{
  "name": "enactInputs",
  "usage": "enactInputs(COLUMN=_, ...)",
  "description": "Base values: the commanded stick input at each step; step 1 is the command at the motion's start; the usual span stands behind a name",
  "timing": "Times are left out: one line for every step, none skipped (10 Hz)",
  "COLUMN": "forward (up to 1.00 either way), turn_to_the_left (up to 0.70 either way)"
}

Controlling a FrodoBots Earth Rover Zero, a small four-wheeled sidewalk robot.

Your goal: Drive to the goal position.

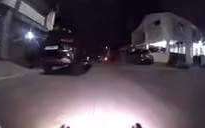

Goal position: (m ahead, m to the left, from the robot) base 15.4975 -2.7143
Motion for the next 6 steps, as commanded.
enactInputs(forward=0.85, turn_to_the_left=0.00)
enactInputs(forward=0.85, turn_to_the_left=0.00)
enactInputs(forward=0.85, turn_to_the_left=0.00)
enactInputs(forward=0.85, turn_to_the_left=0.00)
enactInputs(forward=0.85, turn_to_the_left=0.00)
enactInputs(forward=0.85, turn_to_the_left=0.00)
